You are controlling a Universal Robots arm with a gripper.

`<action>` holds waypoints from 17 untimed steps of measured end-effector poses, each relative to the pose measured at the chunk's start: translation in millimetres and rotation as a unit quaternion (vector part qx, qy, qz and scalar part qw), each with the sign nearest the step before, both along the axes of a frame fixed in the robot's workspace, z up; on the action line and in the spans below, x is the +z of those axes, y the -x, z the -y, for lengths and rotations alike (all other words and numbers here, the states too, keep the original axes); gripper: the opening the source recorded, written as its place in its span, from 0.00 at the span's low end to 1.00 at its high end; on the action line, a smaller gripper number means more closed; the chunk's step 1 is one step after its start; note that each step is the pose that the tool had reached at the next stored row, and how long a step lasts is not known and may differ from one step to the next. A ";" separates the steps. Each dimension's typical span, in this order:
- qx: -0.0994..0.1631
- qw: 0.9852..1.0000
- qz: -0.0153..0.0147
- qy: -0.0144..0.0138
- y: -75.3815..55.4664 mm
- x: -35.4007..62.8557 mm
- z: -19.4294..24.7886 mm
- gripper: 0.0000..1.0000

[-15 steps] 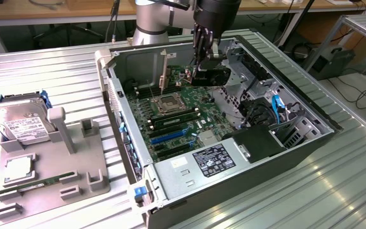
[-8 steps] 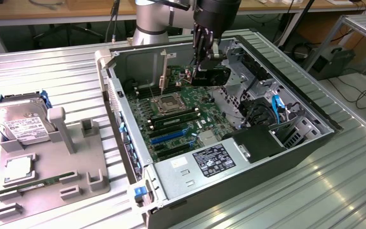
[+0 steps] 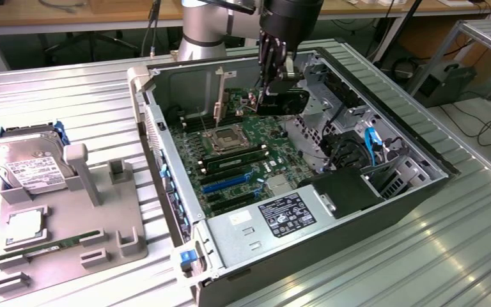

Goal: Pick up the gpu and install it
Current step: 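Insert the gpu into the slot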

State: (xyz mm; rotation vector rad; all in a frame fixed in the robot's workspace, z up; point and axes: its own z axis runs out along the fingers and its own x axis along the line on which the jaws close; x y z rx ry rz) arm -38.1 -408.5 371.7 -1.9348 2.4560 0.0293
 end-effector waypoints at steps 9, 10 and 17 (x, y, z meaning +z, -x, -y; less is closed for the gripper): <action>0.012 1.000 0.000 0.000 0.0 0.0 0.0 0.27; 0.014 1.000 0.000 0.000 0.0 0.0 0.0 0.27; 0.037 0.999 0.000 0.000 0.0 0.0 0.0 0.27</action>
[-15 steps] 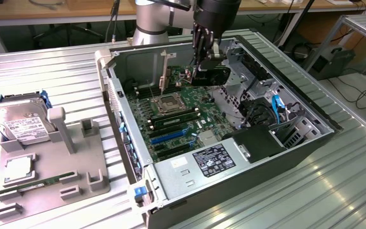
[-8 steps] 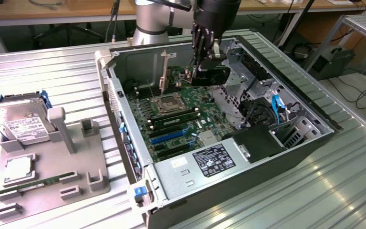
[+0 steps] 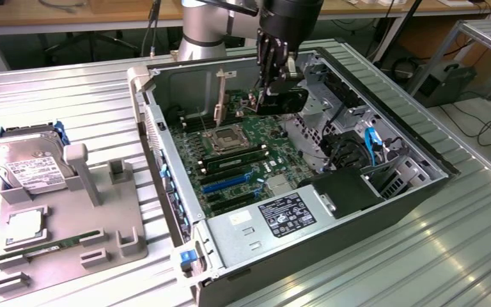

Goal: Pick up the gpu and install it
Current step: 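Insert the gpu into the slot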

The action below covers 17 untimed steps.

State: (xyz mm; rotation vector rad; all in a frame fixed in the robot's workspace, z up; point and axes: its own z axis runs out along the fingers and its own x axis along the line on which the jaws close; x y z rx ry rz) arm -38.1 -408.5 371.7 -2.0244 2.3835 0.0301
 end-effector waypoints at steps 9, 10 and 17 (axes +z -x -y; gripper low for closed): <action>0.048 0.999 0.000 0.000 0.0 0.0 0.0 0.27; 0.048 0.999 0.000 0.000 0.0 0.0 0.0 0.27; 0.048 0.999 0.000 0.000 0.0 -0.1 1.2 0.27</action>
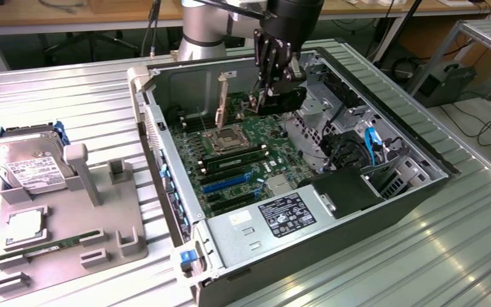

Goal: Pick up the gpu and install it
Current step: 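Insert the gpu into the slot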

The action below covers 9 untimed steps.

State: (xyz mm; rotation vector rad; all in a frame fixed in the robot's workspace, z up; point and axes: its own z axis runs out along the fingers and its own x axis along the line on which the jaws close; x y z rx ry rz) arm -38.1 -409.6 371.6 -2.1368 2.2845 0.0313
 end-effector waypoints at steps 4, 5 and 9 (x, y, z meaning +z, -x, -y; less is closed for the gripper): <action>0.000 1.000 0.000 0.000 0.0 -0.1 1.2 0.27; 0.000 1.000 0.000 0.000 0.0 -0.2 2.0 0.27; 0.000 1.000 0.000 0.000 0.0 -0.3 5.1 0.27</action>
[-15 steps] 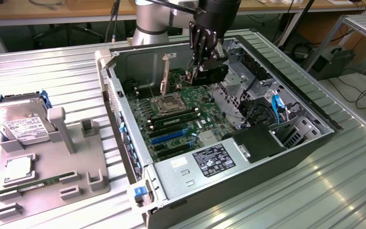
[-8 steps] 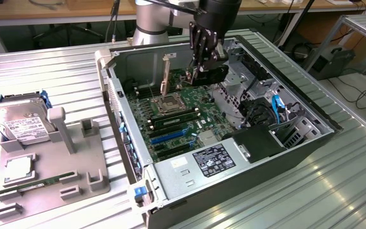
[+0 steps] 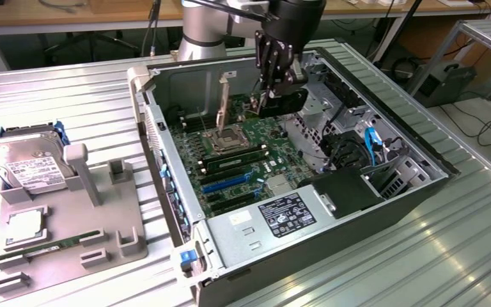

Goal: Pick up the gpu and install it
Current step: 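Insert the gpu into the slot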

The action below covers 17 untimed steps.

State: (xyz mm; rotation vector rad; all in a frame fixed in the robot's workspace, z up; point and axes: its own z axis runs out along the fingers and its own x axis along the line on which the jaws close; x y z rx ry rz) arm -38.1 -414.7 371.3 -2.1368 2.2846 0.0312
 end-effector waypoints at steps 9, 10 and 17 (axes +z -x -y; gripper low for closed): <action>0.000 1.000 0.000 0.000 0.0 -0.5 5.6 0.27; 0.000 1.000 0.000 0.000 0.0 -0.8 5.9 0.27; 0.000 1.000 0.000 0.000 0.0 -2.1 7.9 0.27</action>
